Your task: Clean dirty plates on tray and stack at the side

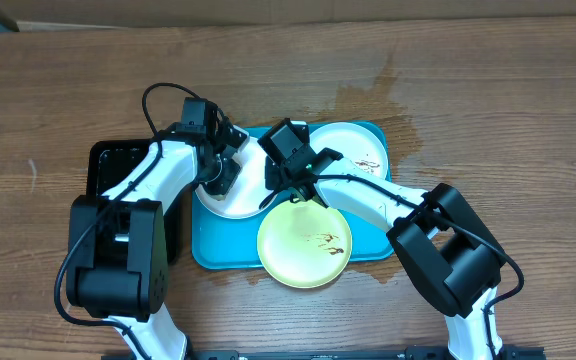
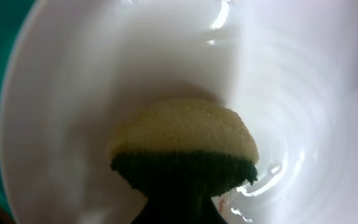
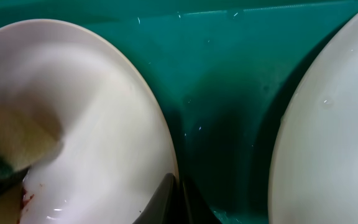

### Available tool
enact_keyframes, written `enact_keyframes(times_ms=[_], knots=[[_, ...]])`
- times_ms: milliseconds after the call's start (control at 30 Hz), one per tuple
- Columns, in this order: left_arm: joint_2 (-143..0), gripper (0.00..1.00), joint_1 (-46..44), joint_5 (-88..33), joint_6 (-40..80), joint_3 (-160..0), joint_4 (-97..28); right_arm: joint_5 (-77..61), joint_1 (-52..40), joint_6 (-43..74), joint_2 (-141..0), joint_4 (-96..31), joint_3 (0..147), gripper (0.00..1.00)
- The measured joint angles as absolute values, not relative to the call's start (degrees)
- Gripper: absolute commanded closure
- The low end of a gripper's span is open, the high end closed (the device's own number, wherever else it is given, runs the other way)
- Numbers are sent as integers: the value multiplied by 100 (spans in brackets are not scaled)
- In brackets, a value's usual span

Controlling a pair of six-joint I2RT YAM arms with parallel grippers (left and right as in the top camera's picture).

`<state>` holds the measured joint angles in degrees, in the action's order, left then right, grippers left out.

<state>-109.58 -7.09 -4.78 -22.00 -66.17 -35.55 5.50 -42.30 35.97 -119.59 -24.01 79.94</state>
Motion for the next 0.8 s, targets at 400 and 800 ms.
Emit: enact_keyframes(times_ms=[400, 800], knots=[[-10934, 96, -709, -567, -1944, -6608, -3739, 552, -4230, 3599, -11959, -2401, 7994, 96], [-10921, 96, -709, -1551, -1835, -6445, -3688, 550, -4230, 3597, -11966, -2403, 7994, 96]])
